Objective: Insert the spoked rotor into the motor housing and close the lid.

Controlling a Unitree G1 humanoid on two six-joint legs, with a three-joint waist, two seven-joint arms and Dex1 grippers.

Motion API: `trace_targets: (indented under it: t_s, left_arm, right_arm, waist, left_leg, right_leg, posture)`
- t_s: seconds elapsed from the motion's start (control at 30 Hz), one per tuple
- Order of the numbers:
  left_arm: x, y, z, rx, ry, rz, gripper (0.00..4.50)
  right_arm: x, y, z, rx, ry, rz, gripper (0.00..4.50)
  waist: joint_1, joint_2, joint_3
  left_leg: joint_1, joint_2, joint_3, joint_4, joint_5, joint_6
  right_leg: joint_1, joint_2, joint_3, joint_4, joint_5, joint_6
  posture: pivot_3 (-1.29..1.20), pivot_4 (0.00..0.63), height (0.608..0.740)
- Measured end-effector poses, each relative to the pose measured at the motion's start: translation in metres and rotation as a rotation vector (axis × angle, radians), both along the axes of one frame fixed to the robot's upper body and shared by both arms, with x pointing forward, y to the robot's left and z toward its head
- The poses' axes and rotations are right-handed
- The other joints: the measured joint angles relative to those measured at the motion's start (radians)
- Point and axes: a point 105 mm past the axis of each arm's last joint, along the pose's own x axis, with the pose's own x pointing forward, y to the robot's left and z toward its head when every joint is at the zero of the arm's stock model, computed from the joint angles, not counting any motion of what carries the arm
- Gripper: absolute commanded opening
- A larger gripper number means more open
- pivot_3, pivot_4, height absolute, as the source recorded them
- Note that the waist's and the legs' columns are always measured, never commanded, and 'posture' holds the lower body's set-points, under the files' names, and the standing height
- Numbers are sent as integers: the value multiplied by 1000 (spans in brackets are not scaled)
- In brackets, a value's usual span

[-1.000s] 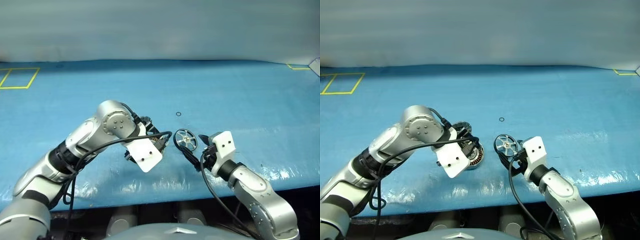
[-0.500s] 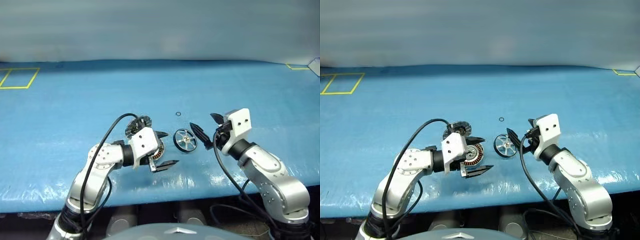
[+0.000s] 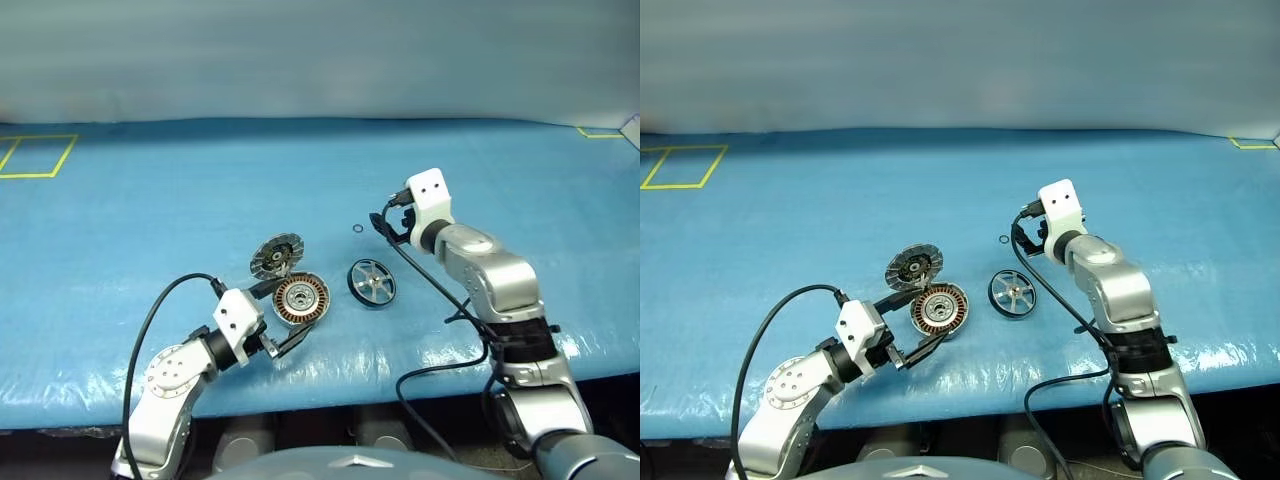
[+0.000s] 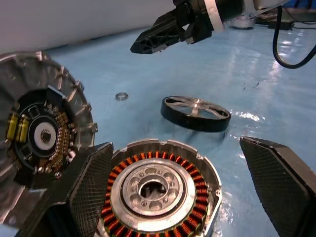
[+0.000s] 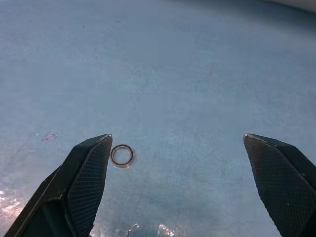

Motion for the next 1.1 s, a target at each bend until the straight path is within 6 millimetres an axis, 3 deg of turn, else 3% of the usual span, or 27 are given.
trace_targets:
  t_s: [0.33,0.77,0.87,1.1]
  left_arm:
    - [-8,12,-1,-37,-9,18,4472]
    - [-14,24,-16,-92,57,89,4472]
    - [-16,26,-20,-92,67,108,4500]
    - [-17,30,-26,-85,79,118,4500]
  right_arm:
    - [19,24,-34,-6,83,-4,4500]
    - [26,40,-48,-60,96,15,4500]
    - [25,43,-50,-56,97,23,3877]
    - [21,55,-53,-18,115,65,1560]
  waist:
    - [-10,1,0]
    - [-16,1,0]
    - [-17,2,0]
    - [-17,2,0]
  left_leg:
    - [1,0,1,-3,0,0]
    - [5,0,2,-4,0,0]
    - [6,0,2,-4,0,0]
    - [6,1,2,-4,0,0]
  right_leg:
    - [0,1,0,-1,0,-1]
    - [2,2,1,-1,0,-2]
    - [2,2,1,-1,0,-2]
    - [2,2,1,-1,0,-2]
  posture:
    - [0,150,740]
    - [0,150,740]
    - [0,150,740]
    - [0,150,740]
